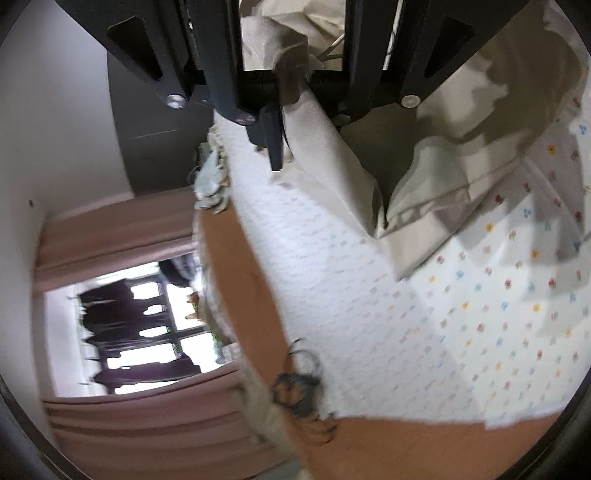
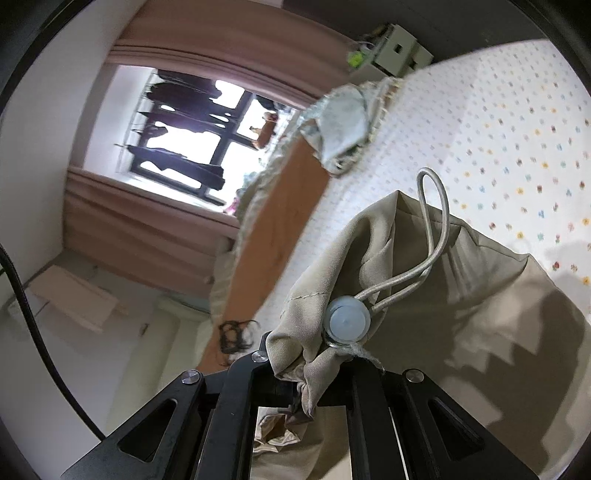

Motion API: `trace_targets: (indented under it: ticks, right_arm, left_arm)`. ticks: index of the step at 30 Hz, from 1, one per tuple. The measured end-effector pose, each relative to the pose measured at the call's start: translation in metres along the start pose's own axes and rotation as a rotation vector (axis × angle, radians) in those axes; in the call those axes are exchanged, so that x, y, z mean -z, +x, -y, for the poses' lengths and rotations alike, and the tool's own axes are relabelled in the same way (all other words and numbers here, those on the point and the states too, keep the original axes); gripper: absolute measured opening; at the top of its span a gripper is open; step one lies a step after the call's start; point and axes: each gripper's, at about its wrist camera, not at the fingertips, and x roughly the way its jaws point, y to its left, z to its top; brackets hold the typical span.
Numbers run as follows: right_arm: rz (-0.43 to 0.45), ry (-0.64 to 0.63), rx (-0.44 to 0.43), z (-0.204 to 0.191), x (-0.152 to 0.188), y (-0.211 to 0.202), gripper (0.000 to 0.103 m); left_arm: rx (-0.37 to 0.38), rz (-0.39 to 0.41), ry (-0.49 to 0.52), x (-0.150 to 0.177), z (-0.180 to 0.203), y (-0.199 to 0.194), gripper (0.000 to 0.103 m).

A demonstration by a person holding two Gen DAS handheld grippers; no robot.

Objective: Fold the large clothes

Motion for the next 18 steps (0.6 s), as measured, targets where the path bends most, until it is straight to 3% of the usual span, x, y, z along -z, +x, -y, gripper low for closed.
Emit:
trace_targets:
  ticks: [1,2,3,5,12,18]
  right_arm:
    - [-0.015,-0.002,0.048,0.003,0.001,0.007,0.015]
    - [-0.029,0.002,0.066,0.007,0.001,0.014,0.025]
    - [-0.037,0.006,0.074,0.01,0.002,0.018,0.043]
    - [-0.044,0.0,0.123,0.011,0.004,0.022,0.056]
    - [-0.066,-0.063,0.153,-0.005,0.015,0.02,0.056]
    - [-0.148,-0.163,0.22,-0.029,0.041,0.034,0.056]
  left_arm:
    - [-0.005,-0.01,-0.015,0.0,-0.004,0.004,0.031]
    - [-0.008,-0.018,-0.033,-0.001,-0.008,0.008,0.051]
    - [-0.011,-0.018,-0.043,0.0,-0.01,0.009,0.063]
    - [-0.014,0.003,-0.039,0.001,-0.013,0.006,0.064]
    - [-0.031,0.028,-0.035,0.009,-0.017,-0.023,0.064]
    - [-0.06,0.053,-0.044,0.024,-0.032,-0.063,0.064]
